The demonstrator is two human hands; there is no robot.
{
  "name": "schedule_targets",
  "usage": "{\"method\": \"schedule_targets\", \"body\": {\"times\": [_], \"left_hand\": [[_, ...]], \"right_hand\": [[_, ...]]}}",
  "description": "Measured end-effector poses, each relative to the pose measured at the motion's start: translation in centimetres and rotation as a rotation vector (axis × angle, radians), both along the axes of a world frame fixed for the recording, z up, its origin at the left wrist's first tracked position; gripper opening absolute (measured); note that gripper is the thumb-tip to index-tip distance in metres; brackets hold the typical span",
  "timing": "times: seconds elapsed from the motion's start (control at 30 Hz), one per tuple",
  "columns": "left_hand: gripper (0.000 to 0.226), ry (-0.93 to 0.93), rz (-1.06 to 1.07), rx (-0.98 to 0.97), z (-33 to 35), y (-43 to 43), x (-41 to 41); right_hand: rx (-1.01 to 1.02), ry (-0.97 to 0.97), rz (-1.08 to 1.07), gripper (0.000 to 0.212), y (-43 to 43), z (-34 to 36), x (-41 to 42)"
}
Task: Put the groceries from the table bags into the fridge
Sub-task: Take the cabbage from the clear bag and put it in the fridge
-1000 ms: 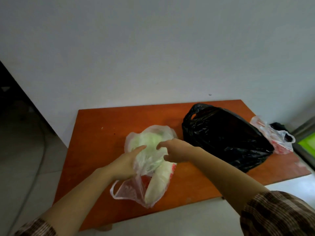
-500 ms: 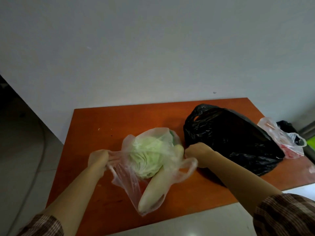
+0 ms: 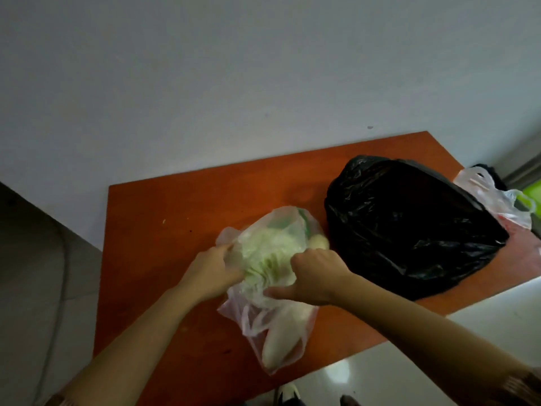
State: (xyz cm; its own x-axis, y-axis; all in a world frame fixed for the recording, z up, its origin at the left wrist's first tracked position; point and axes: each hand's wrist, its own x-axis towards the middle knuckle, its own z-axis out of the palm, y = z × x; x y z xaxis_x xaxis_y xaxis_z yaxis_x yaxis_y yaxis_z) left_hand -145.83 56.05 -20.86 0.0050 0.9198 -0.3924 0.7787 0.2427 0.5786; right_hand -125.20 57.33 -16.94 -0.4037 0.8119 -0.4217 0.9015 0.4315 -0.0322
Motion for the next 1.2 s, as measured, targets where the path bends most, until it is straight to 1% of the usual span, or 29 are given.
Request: {"method": "schedule_targets", "body": {"times": [0.03,0.07,0.13,0.2,0.23,0.27,0.3,0.33,0.37,0.4,0.47,0.5,0.57,0.63,0.7,0.73,0.77,0.8,0.87,0.93,0.97,1.03,1.07,1.1,1.13,1.17,1.2], "left_hand": [[0.066,0.015,-0.036,-0.037,0.3,0.5,-0.4],[0.059,0.054,-0.077,-0.053,0.3,1.0,-0.7],[0.035,0.139,-0.154,-0.064,0.2,2.3,-1.4],[0.048,0.134,-0.270,-0.142,0.0,3.5,-2.1],[0.051,0.088,-0.334,-0.219,-0.4,4.0,-2.6],[0.039,0.037,-0.409,-0.284,-0.7,4.4,-3.1],[0.039,-0.027,-0.450,-0.339,-1.1,4.8,-3.7],[0.043,-0.090,-0.459,-0.362,-1.6,5.3,-4.2],[0.045,-0.148,-0.438,-0.361,-1.9,5.7,-4.7],[0.046,-0.191,-0.416,-0.343,-2.5,6.0,-5.1],[0.049,-0.212,-0.391,-0.250,-3.2,6.2,-5.4],[0.051,-0.203,-0.364,-0.189,-3.5,6.2,-5.5],[0.055,-0.209,-0.288,-0.090,-4.3,6.0,-5.7],[0.056,-0.229,-0.193,-0.071,-5.6,5.9,-6.2],[0.058,-0.190,-0.095,-0.100,-7.4,6.0,-6.9],[0.058,-0.150,-0.058,-0.111,-8.3,6.1,-7.2],[0.057,-0.099,-0.025,-0.125,-9.1,6.2,-7.3],[0.057,-0.048,0.000,-0.120,-9.8,6.2,-7.4],[0.055,0.019,0.042,-0.105,-10.8,6.3,-7.1],[0.052,0.066,0.056,-0.109,-11.4,6.4,-6.5],[0.051,0.088,0.053,-0.121,-11.6,6.6,-6.2],[0.046,0.142,0.051,-0.143,-11.9,6.8,-6.0],[0.043,0.158,0.055,-0.152,-12.0,6.8,-6.1],[0.042,0.169,0.058,-0.156,-12.0,6.9,-6.2],[0.041,0.167,0.037,-0.160,-12.2,6.9,-6.6],[0.038,0.149,-0.006,-0.182,-12.1,6.9,-6.9],[0.033,0.107,-0.059,-0.218,-11.9,7.1,-7.4]], "right_hand": [[0.041,-0.028,-0.047,0.068,0.0,-0.5,-0.4],[0.049,-0.048,-0.088,0.066,0.1,-0.7,-1.0],[-0.070,-0.040,-0.225,0.056,0.7,-1.0,-1.8],[-0.284,-0.049,-0.330,0.044,1.4,-1.1,-2.2],[-0.369,-0.078,-0.342,0.042,1.6,-1.0,-2.2],[-0.428,-0.103,-0.356,0.040,1.8,-0.9,-2.2],[-0.456,-0.102,-0.388,0.037,1.9,-0.9,-2.2],[-0.445,-0.062,-0.439,0.034,2.1,-0.9,-2.1],[-0.391,0.008,-0.514,0.031,2.4,-0.8,-2.2],[-0.291,0.096,-0.587,0.029,2.7,-1.0,-2.2],[-0.046,0.273,-0.664,0.018,3.3,-1.5,-2.8],[0.047,0.335,-0.642,0.014,3.6,-1.6,-3.3],[0.154,0.398,-0.537,0.021,4.1,-2.5,-4.3],[0.129,0.432,-0.554,0.019,5.4,-3.2,-4.9],[0.006,0.498,-0.702,0.030,7.2,-3.7,-5.1],[-0.064,0.519,-0.765,0.030,8.0,-4.1,-5.1],[-0.113,0.495,-0.781,0.030,8.5,-4.5,-5.1],[-0.132,0.443,-0.778,0.035,8.8,-5.1,-4.9],[-0.126,0.395,-0.844,0.043,9.1,-6.3,-4.0],[-0.118,0.370,-0.898,0.044,8.3,-7.6,-2.5],[-0.119,0.388,-0.917,0.041,7.7,-8.4,-1.5],[-0.094,0.508,-0.911,0.030,5.7,-8.9,0.0],[-0.043,0.502,-0.823,0.022,4.4,-8.8,0.7],[0.013,0.450,-0.690,0.025,3.3,-8.7,1.3],[0.024,0.320,-0.555,0.037,2.2,-8.4,1.7],[0.014,0.185,-0.417,0.045,1.1,-8.3,2.1],[-0.011,0.108,-0.356,0.044,0.3,-8.4,2.6]]}}
